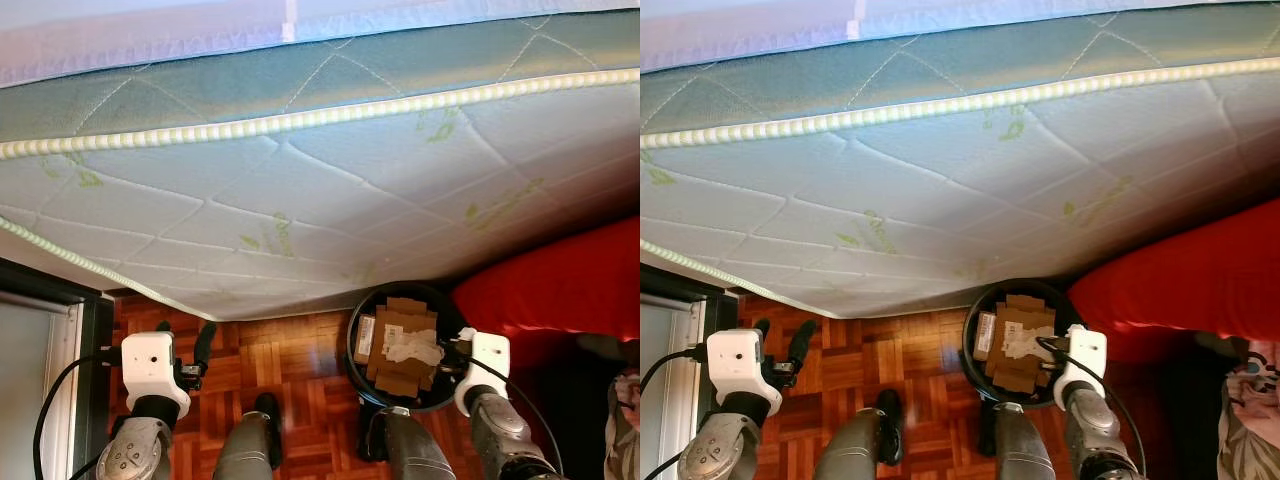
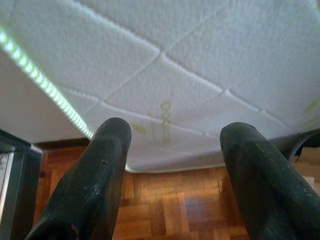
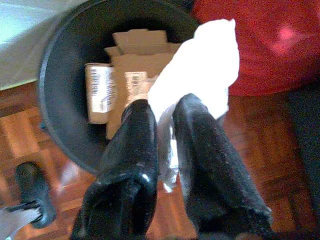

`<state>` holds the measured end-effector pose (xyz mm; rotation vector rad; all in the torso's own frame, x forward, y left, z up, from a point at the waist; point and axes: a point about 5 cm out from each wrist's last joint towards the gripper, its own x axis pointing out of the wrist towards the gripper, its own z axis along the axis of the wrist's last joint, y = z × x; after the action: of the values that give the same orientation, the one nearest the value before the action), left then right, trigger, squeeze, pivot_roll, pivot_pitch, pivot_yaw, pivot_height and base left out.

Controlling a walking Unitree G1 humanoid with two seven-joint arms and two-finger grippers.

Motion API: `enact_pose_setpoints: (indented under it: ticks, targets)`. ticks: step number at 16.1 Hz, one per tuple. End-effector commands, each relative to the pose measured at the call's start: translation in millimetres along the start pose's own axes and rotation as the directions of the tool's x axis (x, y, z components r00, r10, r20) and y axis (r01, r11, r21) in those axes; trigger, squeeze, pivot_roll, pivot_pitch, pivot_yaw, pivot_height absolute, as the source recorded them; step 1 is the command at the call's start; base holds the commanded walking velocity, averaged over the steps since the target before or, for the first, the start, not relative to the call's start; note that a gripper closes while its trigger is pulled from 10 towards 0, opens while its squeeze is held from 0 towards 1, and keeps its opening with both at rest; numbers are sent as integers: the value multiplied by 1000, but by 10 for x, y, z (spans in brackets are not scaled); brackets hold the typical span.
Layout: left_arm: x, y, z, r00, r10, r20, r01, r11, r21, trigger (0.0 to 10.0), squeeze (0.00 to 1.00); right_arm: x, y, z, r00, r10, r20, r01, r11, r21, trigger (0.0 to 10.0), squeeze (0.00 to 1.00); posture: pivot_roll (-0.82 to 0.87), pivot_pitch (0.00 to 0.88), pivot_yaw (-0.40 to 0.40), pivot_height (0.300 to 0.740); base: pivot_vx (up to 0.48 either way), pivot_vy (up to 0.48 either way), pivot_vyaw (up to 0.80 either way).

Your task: Clean up the room

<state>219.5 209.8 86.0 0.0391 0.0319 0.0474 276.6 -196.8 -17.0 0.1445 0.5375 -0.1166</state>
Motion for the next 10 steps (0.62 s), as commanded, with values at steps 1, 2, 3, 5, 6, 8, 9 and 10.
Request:
enact_pose_setpoints:
  ticks: [1, 2, 3, 5, 6, 8, 9, 10]
  targets:
    - [-87, 41, -76, 999, 18, -49, -17, 1000, 6, 10000, 0, -61, -21, -207, 997, 8, -76, -6, 1000, 29, 10000, 1000, 258, 532, 3, 740, 0, 0, 0]
    - [-87, 36, -72, 999, 17, -51, -17, 1000, 6, 10000, 0, -61, -11, -214, 996, 19, -82, -16, 999, 32, 10000, 1000, 259, 532, 2, 740, 0, 0, 0]
    - [-85, 26, -68, 999, 16, -51, -16, 1000, 5, 10000, 0, -67, 35, -248, 993, 62, -101, -58, 998, 36, 10000, 1000, 259, 533, 2, 740, 0, 0, 0]
    - [-84, 20, -61, 998, 16, -53, -16, 1000, 4, 10000, 0, -76, 88, -284, 987, 112, -119, -109, 994, 32, 10000, 1000, 258, 535, -1, 740, 0, 0, 0]
    - [-86, 17, -58, 998, 17, -55, -17, 1000, 4, 10000, 0, -80, 102, -297, 984, 129, -127, -125, 991, 38, 10000, 1000, 261, 535, -1, 740, 0, 0, 0]
    - [-89, 9, -64, 998, 19, -58, -18, 1000, 3, 10000, 0, -92, 130, -333, 977, 154, -148, -157, 988, -11, 10000, 1000, 261, 536, -1, 740, 0, 0, 0]
    - [-93, 6, -67, 998, 19, -60, -19, 1000, 2, 10000, 0, -98, 150, -352, 975, 160, -156, -168, 985, -41, 10000, 1000, 260, 537, -3, 740, 0, 0, 0]
    - [-96, 2, -68, 998, 19, -62, -19, 1000, 1, 10000, 0, -102, 162, -363, 973, 165, -159, -173, 984, -39, 10000, 1000, 261, 537, -4, 740, 0, 0, 0]
